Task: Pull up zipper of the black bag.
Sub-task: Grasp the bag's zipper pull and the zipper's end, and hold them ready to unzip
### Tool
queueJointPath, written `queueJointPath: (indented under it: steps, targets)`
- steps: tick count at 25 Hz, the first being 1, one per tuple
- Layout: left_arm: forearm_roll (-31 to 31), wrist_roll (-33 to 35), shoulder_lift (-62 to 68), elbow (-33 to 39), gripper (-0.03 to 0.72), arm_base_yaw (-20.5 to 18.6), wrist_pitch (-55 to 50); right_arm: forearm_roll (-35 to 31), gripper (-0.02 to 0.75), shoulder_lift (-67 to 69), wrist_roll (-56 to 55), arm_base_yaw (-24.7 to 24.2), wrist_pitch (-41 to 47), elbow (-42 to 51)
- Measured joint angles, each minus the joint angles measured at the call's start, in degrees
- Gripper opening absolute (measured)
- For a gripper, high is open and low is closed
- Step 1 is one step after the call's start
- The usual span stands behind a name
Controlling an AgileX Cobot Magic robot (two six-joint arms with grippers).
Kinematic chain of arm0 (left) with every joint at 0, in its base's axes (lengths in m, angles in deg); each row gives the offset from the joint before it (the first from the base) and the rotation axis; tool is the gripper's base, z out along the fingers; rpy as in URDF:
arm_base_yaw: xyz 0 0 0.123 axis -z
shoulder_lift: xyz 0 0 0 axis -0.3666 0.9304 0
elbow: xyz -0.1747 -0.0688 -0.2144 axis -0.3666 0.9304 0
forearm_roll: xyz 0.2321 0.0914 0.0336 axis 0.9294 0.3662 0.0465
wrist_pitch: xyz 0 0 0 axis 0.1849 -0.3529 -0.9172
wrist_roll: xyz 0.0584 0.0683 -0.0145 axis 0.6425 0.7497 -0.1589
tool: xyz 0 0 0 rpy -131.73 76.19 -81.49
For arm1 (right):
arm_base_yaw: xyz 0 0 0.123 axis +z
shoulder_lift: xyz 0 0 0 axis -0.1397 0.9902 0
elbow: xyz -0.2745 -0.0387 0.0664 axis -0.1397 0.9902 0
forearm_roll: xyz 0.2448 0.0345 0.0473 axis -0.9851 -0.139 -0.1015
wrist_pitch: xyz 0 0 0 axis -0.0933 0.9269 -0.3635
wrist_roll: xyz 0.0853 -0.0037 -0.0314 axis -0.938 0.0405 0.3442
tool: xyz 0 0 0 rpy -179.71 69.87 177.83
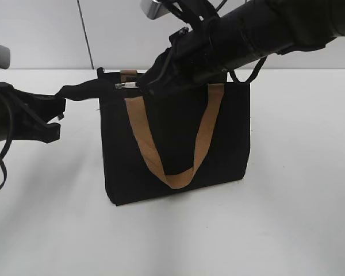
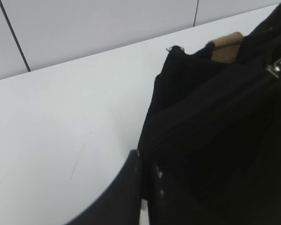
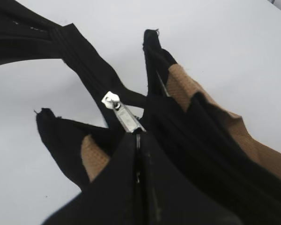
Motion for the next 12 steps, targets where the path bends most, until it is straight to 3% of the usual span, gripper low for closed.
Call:
queueJointPath:
  steps: [12]
  targets:
    - [-0.12, 0.0, 0.0, 0.0, -0.007, 0.0, -0.11, 2.93, -0.001, -1.85, -2.79, -4.88, 2.71, 0.0]
